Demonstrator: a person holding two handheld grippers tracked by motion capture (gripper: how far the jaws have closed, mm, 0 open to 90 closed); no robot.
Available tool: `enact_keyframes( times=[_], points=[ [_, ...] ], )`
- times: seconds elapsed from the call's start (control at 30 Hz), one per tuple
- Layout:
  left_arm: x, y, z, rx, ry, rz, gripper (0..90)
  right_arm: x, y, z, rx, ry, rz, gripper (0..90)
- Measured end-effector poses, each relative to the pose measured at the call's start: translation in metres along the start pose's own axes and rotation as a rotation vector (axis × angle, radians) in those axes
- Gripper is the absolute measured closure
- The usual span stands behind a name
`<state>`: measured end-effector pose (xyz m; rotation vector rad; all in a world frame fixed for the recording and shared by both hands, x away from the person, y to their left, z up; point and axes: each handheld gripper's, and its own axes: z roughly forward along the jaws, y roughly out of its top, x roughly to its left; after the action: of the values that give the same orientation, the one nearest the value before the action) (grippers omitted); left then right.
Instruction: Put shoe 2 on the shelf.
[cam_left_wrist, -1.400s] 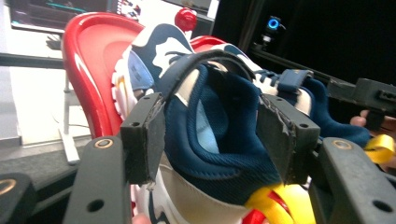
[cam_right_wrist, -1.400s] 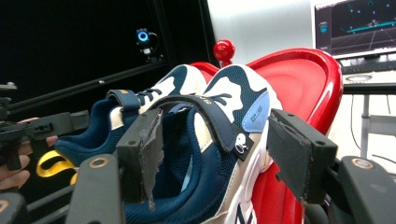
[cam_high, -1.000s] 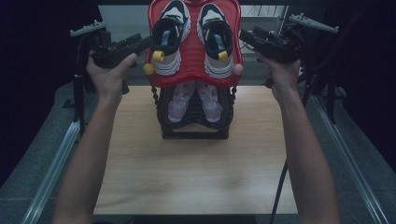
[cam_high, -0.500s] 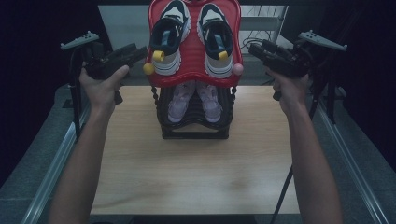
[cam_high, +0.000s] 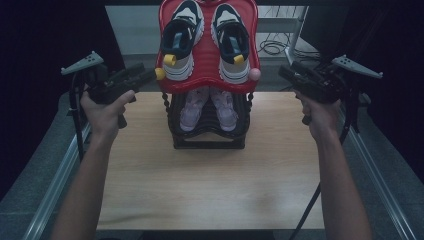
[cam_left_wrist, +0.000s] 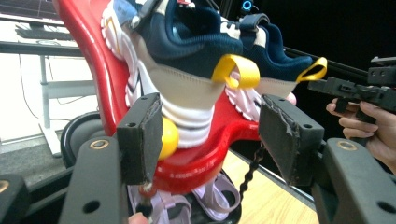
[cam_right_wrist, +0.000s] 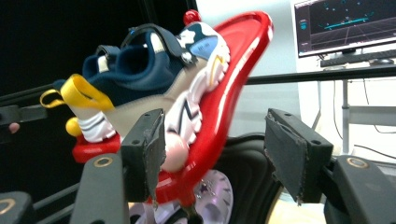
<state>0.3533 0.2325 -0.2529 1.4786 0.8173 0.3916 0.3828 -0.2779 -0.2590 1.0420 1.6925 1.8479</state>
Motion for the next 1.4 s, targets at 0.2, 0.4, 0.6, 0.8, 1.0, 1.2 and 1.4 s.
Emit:
enact_keyframes(
  times=[0.2,0.4,0.6,0.8,1.0,1.2,1.4],
  points=[
    [0.001,-0.023,-0.012,-0.026,0.012,-0.021,41.2,-0.007,-0.024,-0.007,0.006,0.005,0.023,39.8],
    [0.007,-0.047,-0.021,-0.022,0.043,-0.039,41.2,-0.012,-0.052,-0.008,0.037,0.007,0.03,40.0],
    [0.014,-0.077,-0.031,0.001,0.046,-0.06,40.8,-0.015,-0.083,-0.01,0.059,0.018,0.04,39.8],
    [0.018,-0.112,-0.039,0.034,0.077,-0.071,41.1,-0.011,-0.112,-0.013,0.093,0.04,0.033,39.2],
    [0.019,-0.144,-0.039,0.089,0.096,-0.074,41.3,-0.01,-0.138,-0.017,0.131,0.064,0.047,38.8],
    [0.019,-0.18,-0.038,0.156,0.106,-0.088,41.3,-0.012,-0.169,-0.024,0.195,0.037,0.04,38.1],
    [0.022,-0.206,-0.04,0.195,0.127,-0.116,41.4,-0.013,-0.195,-0.032,0.245,0.023,0.041,38.0]
  ],
)
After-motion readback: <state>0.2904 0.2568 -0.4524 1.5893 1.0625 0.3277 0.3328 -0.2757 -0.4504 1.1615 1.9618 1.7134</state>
